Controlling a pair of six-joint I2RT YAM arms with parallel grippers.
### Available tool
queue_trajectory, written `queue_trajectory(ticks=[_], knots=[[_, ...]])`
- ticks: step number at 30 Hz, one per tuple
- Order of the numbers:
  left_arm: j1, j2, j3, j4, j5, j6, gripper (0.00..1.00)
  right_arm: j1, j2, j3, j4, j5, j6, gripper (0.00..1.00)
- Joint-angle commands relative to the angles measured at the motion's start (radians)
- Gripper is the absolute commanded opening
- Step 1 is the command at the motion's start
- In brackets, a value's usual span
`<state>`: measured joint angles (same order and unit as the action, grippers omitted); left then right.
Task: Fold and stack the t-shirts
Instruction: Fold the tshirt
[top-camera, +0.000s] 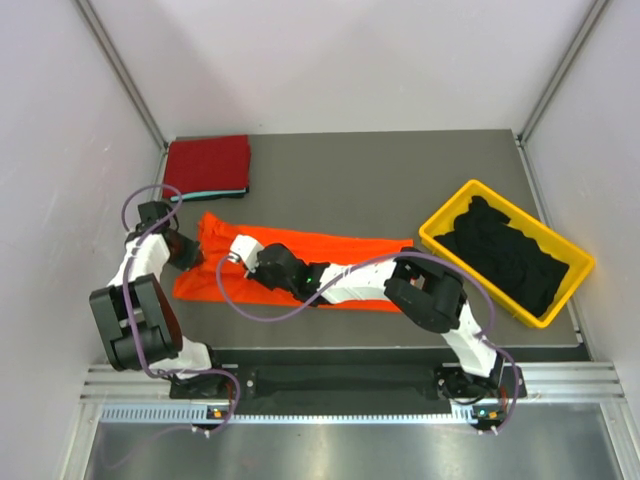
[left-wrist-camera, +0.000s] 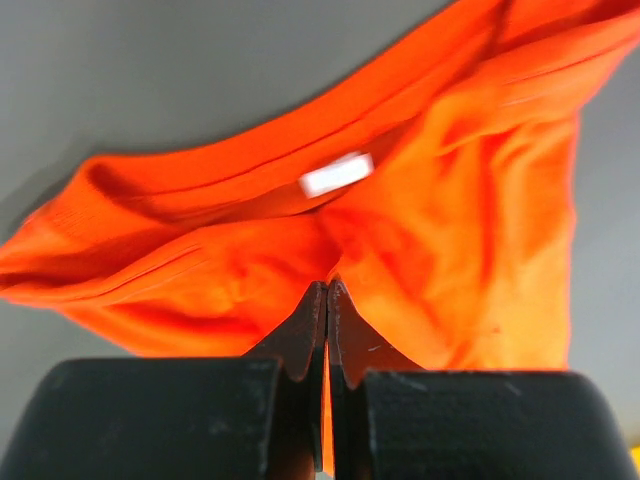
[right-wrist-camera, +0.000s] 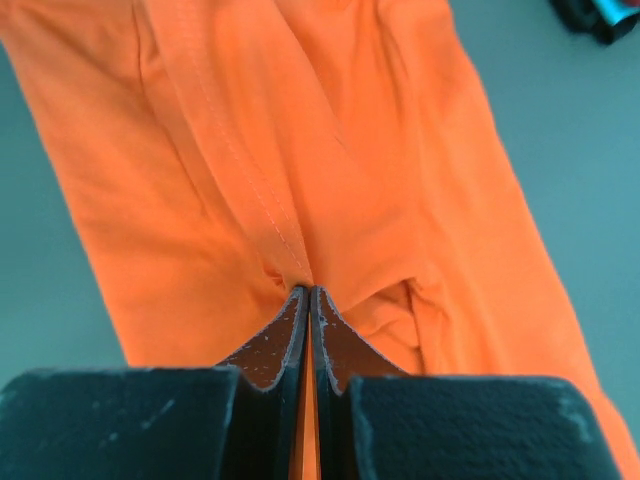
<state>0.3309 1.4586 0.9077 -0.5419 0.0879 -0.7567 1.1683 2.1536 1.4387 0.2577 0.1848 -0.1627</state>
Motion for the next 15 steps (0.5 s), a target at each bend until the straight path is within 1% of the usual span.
queue_trajectory(ticks=[1, 10, 15], knots=[[-0.001, -0.052, -0.036, -0.036, -0.060, -0.012, 0.00, -0.006, -0.090, -0.030, 0.095, -0.030, 0.037, 0.00], [-0.010, -0.158, -0.122, -0.056, -0.079, -0.072, 0.00, -0.007, -0.116, -0.078, 0.127, -0.033, 0.032, 0.00], [-0.012, -0.172, -0.162, -0.056, -0.089, -0.081, 0.00, -0.007, -0.123, -0.086, 0.127, -0.048, 0.034, 0.00]])
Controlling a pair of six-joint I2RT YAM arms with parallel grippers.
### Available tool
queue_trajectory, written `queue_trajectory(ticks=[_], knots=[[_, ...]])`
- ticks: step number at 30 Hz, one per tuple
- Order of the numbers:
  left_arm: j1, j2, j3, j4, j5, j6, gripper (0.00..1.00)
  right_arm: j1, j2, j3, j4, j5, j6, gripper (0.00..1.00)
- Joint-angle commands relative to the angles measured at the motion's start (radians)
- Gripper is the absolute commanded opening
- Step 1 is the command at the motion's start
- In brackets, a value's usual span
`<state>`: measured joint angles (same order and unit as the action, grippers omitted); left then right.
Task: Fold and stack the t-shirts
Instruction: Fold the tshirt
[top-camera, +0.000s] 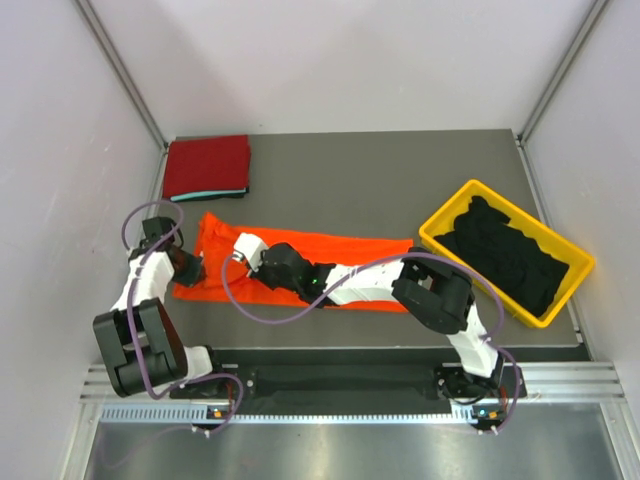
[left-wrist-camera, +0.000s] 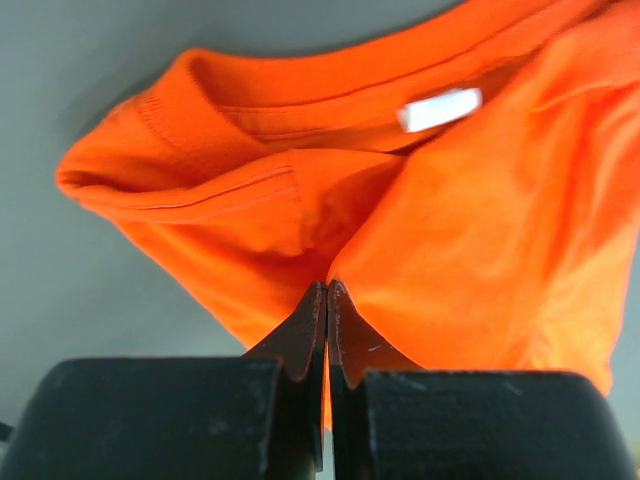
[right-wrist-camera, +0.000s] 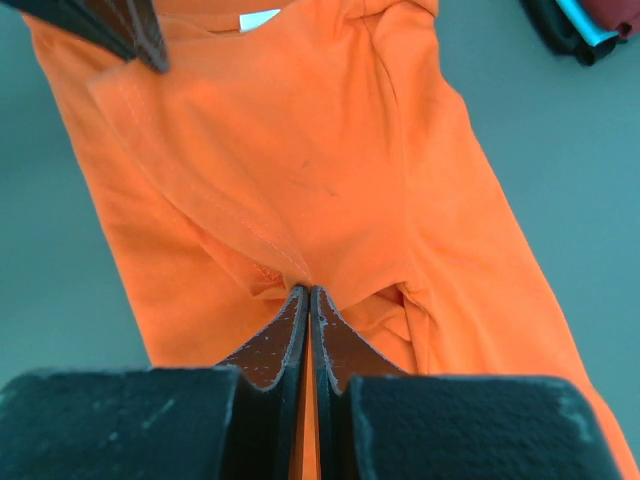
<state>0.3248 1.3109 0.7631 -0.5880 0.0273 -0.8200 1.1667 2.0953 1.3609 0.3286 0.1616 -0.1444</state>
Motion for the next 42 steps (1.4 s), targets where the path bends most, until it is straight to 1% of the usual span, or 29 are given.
queue_trajectory(ticks=[1, 8, 13, 19, 23, 28, 31, 33, 38, 42], knots=[[-0.006, -0.027, -0.018, -0.012, -0.058, -0.018, 0.00, -0.004, -0.069, -0.011, 0.055, -0.033, 0.014, 0.00], [-0.013, -0.075, -0.041, -0.012, -0.070, -0.039, 0.00, -0.006, -0.086, -0.029, 0.041, -0.042, 0.014, 0.00], [-0.016, -0.047, -0.068, 0.010, -0.046, -0.036, 0.00, -0.002, -0.081, -0.034, 0.018, -0.069, 0.025, 0.00], [-0.016, -0.041, -0.070, 0.016, -0.070, -0.031, 0.00, -0.001, -0.090, -0.060, 0.006, -0.076, 0.031, 0.00], [-0.018, -0.041, -0.079, 0.025, -0.061, -0.034, 0.00, -0.001, -0.096, -0.071, 0.009, -0.070, 0.034, 0.00], [-0.024, -0.062, -0.071, -0.001, -0.067, -0.038, 0.00, 0.001, -0.109, -0.072, -0.008, -0.080, 0.032, 0.00], [-0.026, -0.102, -0.070, -0.033, -0.133, -0.050, 0.00, 0.001, -0.121, -0.082, -0.010, -0.088, 0.035, 0.00], [-0.026, -0.133, -0.065, -0.047, -0.150, -0.060, 0.00, 0.002, -0.124, -0.080, -0.016, -0.105, 0.039, 0.00], [-0.032, -0.168, -0.093, -0.067, -0.152, -0.080, 0.00, 0.007, -0.110, -0.062, -0.039, -0.128, 0.049, 0.00], [-0.032, -0.148, -0.114, -0.064, -0.142, -0.090, 0.00, 0.013, -0.096, -0.052, -0.065, -0.154, 0.055, 0.00]])
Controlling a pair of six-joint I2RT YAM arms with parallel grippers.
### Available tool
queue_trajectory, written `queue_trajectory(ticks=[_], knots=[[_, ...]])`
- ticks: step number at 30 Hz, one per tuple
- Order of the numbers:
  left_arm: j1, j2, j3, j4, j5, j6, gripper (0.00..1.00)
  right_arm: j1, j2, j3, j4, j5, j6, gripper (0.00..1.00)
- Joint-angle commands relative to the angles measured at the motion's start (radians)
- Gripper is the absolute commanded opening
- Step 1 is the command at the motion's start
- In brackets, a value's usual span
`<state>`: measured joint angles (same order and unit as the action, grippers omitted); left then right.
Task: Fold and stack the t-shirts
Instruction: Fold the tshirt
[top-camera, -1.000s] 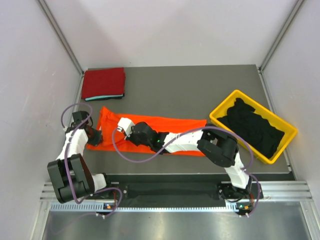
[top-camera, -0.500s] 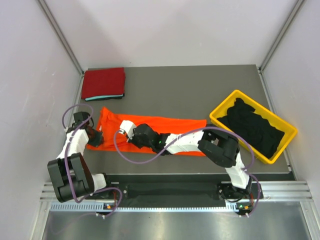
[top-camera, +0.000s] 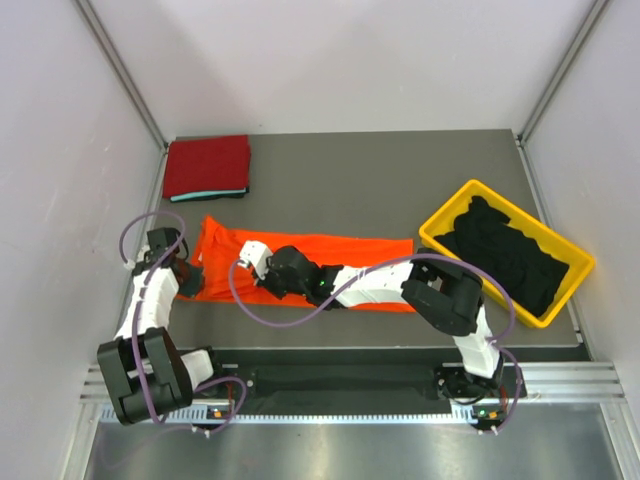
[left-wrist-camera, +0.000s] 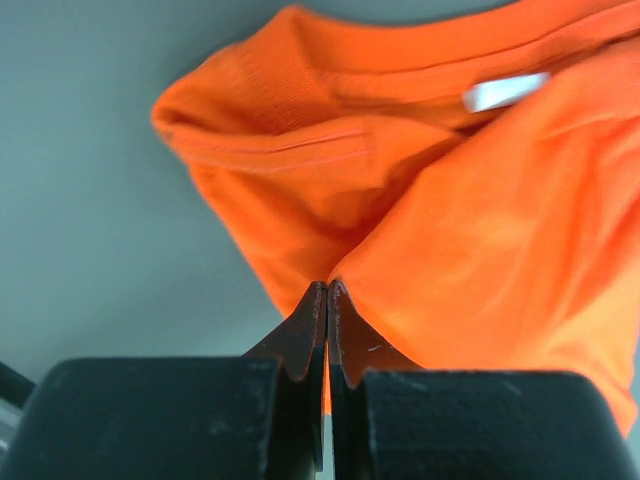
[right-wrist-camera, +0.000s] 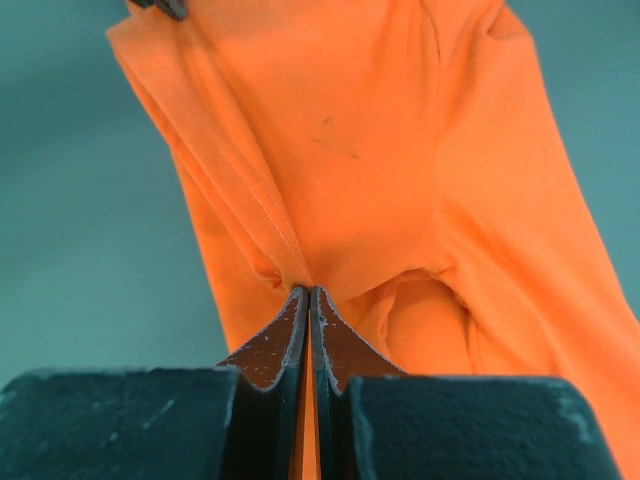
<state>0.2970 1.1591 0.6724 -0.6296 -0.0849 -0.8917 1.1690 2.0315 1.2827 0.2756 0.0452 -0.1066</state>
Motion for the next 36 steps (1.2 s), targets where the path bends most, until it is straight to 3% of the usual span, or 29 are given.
queue_trajectory(ticks=[1, 6, 8, 13, 19, 22, 36], knots=[[-0.002, 0.008, -0.025, -0.024, -0.033, -0.019, 0.00, 0.009, -0.033, 0.024, -0.013, -0.041, 0.022, 0.00], [-0.004, 0.034, -0.022, -0.028, -0.044, -0.018, 0.00, 0.012, -0.036, 0.014, -0.035, -0.041, 0.024, 0.00], [-0.006, 0.050, -0.016, -0.025, -0.039, -0.015, 0.05, 0.012, -0.036, 0.018, -0.044, -0.041, 0.025, 0.02], [-0.006, 0.082, -0.002, 0.008, 0.020, -0.009, 0.11, 0.012, -0.037, 0.026, -0.055, -0.042, 0.021, 0.25], [-0.006, 0.093, -0.010, 0.016, 0.031, 0.008, 0.11, 0.040, -0.059, -0.032, 0.008, 0.004, -0.068, 0.43], [-0.007, 0.090, -0.013, 0.025, 0.034, 0.008, 0.10, 0.081, -0.045, -0.042, 0.025, 0.116, -0.163, 0.48], [-0.006, 0.099, 0.061, 0.021, 0.048, -0.026, 0.11, 0.100, -0.007, 0.001, 0.037, 0.166, -0.216, 0.48]])
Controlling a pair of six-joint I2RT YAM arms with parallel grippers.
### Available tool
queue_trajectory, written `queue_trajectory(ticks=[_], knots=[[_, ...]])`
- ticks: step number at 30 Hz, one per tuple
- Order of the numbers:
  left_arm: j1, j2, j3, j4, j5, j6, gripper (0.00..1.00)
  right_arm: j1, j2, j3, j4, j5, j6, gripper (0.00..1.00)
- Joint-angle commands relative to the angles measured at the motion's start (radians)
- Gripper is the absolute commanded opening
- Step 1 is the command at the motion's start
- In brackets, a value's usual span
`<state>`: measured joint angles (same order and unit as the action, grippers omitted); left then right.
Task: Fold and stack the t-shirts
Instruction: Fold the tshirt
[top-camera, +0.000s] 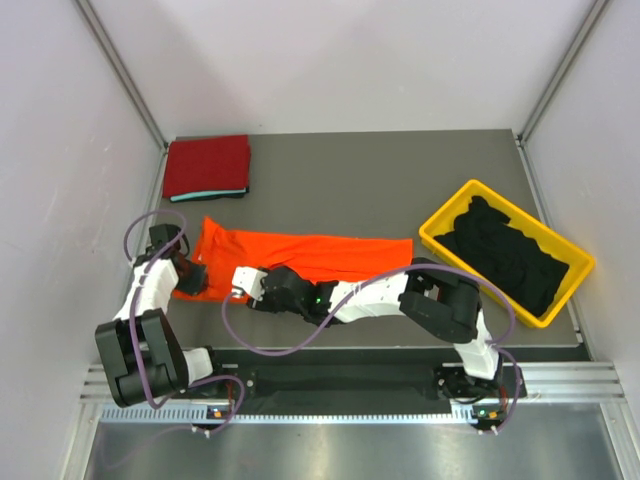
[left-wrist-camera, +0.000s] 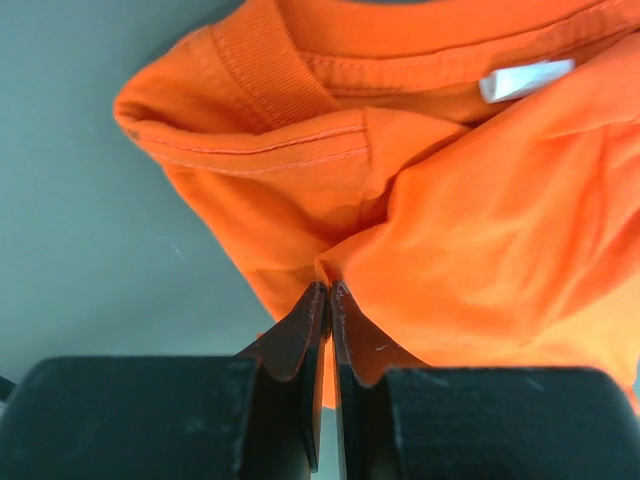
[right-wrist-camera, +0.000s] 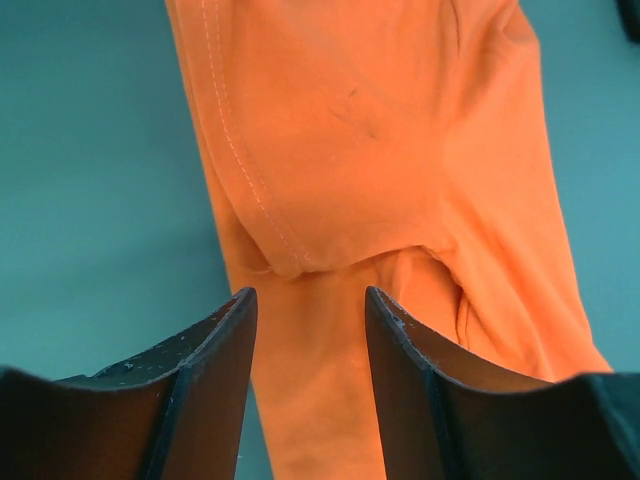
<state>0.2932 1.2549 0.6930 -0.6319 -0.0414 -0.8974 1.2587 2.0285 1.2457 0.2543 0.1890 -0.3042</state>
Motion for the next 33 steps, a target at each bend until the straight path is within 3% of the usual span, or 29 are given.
queue_trajectory(ticks=[1, 9, 18, 33], knots=[[-0.002, 0.001, 0.043, 0.026, 0.003, -0.020, 0.11, 0.010, -0.004, 0.040, 0.060, 0.023, -0.016, 0.48], [-0.002, 0.006, 0.036, 0.107, 0.023, -0.074, 0.11, 0.008, -0.008, 0.032, 0.076, 0.015, -0.022, 0.48], [0.000, 0.100, 0.126, 0.118, 0.006, -0.074, 0.11, 0.011, -0.004, 0.038, 0.074, -0.013, -0.050, 0.49], [-0.002, 0.204, 0.172, 0.159, 0.035, -0.090, 0.10, 0.039, 0.088, 0.135, 0.042, -0.002, -0.180, 0.61]])
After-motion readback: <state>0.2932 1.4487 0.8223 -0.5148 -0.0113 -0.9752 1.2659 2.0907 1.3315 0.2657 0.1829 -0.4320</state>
